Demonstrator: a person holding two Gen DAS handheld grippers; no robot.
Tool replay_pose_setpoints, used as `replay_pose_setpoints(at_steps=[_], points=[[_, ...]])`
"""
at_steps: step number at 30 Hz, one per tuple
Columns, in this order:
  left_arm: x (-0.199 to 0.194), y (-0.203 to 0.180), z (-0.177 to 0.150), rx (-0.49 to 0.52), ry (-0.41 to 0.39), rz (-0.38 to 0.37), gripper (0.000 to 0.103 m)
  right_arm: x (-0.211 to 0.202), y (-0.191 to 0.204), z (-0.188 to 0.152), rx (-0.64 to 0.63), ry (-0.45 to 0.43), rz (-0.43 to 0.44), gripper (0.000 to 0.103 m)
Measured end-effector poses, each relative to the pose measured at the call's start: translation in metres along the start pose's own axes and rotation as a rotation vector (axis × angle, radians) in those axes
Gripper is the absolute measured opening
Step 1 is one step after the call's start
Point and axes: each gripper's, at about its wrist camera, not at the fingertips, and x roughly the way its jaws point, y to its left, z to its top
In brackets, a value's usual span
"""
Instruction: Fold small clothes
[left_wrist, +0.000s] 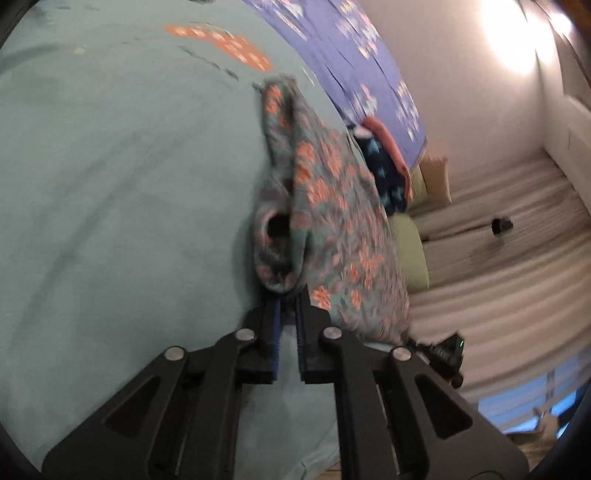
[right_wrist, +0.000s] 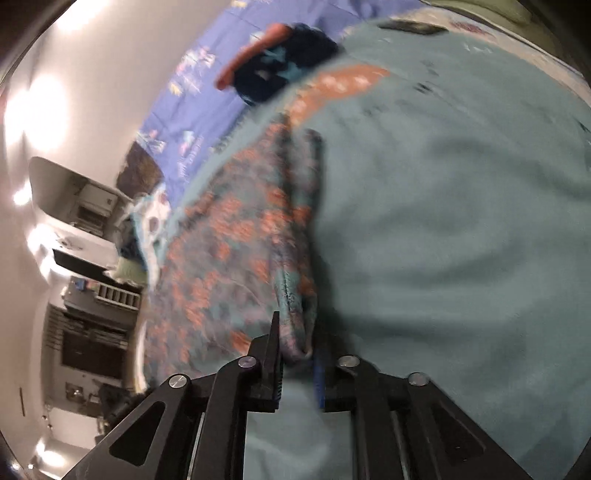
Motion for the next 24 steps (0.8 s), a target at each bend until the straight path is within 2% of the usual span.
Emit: replay_pose_setpoints(at_steps=[1, 2, 4, 5, 6, 7, 10, 13, 17, 20, 24], points=[[-0.007, -0.005, 0.005, 0.026, -0.028, 0.043, 0.023, -0.003, -0.002, 0.004, 0.008, -0.008, -0.018, 0.021], [-0.016, -0.014, 0.011, 0.078, -0.073, 0.103, 0.026, -0.012, -0.004, 0.010, 0.011, -0.041, -0.034, 0.022], [-0.028, -0.035, 0.025, 0.186, -0.159, 0.202, 0.043, -0.031, 0.003, 0.025, -0.025, -0.140, -0.086, 0.031], [-0.028, -0.045, 0.035, 0.231, -0.174, 0.218, 0.049, -0.041, 0.012, 0.035, -0.070, -0.203, -0.121, 0.035], [-0.024, -0.053, 0.048, 0.277, -0.184, 0.228, 0.055, -0.044, 0.022, 0.044, -0.115, -0.237, -0.127, 0.044], [-0.017, -0.061, 0.058, 0.308, -0.200, 0.243, 0.057, -0.042, 0.032, 0.054, -0.162, -0.248, -0.120, 0.050], [0.025, -0.078, 0.098, 0.387, -0.163, 0.259, 0.060, -0.012, 0.058, 0.094, -0.246, -0.172, -0.077, 0.052], [0.063, -0.083, 0.127, 0.383, -0.116, 0.314, 0.060, 0.028, 0.070, 0.130, -0.259, -0.112, -0.081, 0.052], [0.108, -0.082, 0.161, 0.377, -0.063, 0.375, 0.060, 0.069, 0.063, 0.163, -0.229, -0.063, -0.100, 0.052], [0.128, -0.072, 0.176, 0.362, -0.016, 0.407, 0.060, 0.092, 0.054, 0.174, -0.206, -0.026, -0.099, 0.052], [0.143, -0.068, 0.188, 0.346, 0.003, 0.329, 0.060, 0.108, 0.057, 0.182, -0.235, -0.003, -0.065, 0.052]])
